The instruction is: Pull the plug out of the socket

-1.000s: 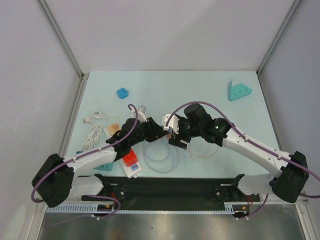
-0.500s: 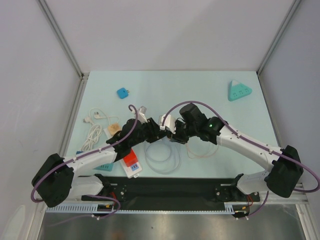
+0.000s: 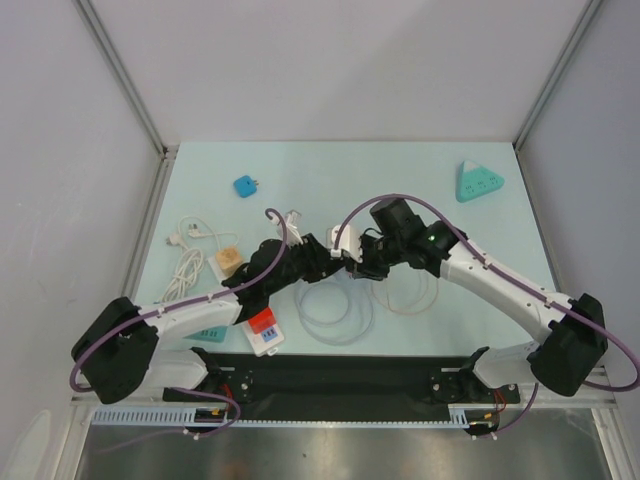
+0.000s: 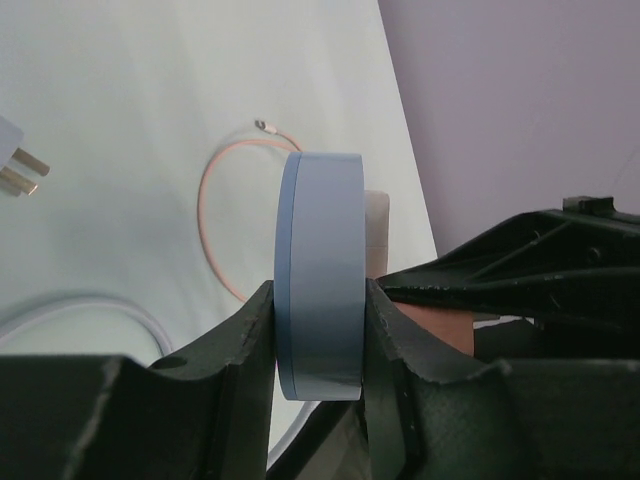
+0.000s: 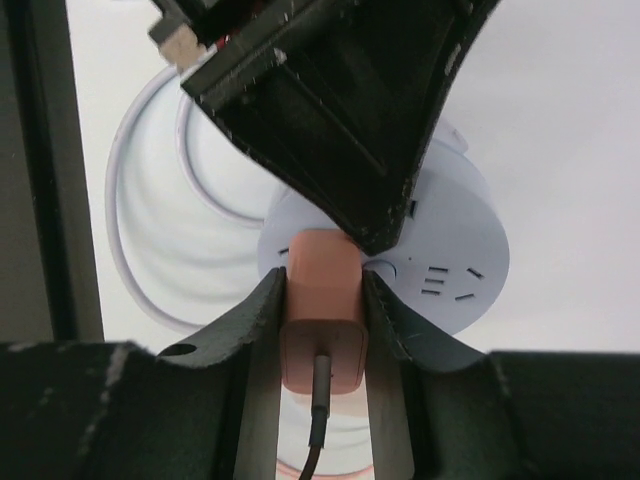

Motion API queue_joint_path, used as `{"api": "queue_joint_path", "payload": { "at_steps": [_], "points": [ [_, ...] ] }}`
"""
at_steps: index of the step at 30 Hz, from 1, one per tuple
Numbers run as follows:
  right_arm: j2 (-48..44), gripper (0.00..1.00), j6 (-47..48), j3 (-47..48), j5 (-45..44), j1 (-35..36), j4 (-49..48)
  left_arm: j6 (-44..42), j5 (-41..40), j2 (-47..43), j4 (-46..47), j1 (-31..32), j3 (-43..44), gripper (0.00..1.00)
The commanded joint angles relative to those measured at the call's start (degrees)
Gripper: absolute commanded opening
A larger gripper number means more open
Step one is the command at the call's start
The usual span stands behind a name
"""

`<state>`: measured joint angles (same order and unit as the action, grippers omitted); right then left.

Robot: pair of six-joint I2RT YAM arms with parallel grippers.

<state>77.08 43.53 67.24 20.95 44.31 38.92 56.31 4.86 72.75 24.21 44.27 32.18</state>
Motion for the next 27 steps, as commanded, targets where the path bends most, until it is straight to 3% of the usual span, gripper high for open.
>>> {"api": "queue_joint_path", "payload": {
  "at_steps": [1, 5, 10, 12, 16, 21, 27],
  "points": [
    [-5.18, 0.00, 4.55, 3.69, 8.31, -4.48, 6.87, -9.55, -9.44, 1.43, -2.77, -1.73, -3.97, 0.00],
    [-4.92, 0.00, 2.37, 3.07, 10.78, -6.35, 4.35, -11.31, -9.69, 0.11, -3.37, -1.73, -3.89, 0.00],
    [-6.85, 0.00, -9.67, -1.32, -1.24, 0.76, -5.68, -8.07, -12.95, 0.28, -10.74, -1.73, 0.59, 0.00],
    [-6.77, 0.00, -11.00, -2.64, -7.81, 4.98, -7.53, -7.45, -13.74, 1.69, -12.25, -1.65, 3.22, 0.00],
    [-6.33, 0.00, -8.64, -1.07, -9.09, 6.40, -5.70, -8.23, -12.34, 3.89, -11.12, -1.65, 5.08, 0.00],
    [-9.04, 0.00, -7.66, 1.22, 3.02, -3.60, -3.23, -10.96, -8.83, 1.61, -3.74, -1.82, 2.72, 0.00],
    [-13.17, 0.00, -10.74, -2.99, 1.56, -17.31, -9.29, -14.91, -6.97, -2.08, -1.97, -1.91, 1.48, 0.00]
  ]
}}
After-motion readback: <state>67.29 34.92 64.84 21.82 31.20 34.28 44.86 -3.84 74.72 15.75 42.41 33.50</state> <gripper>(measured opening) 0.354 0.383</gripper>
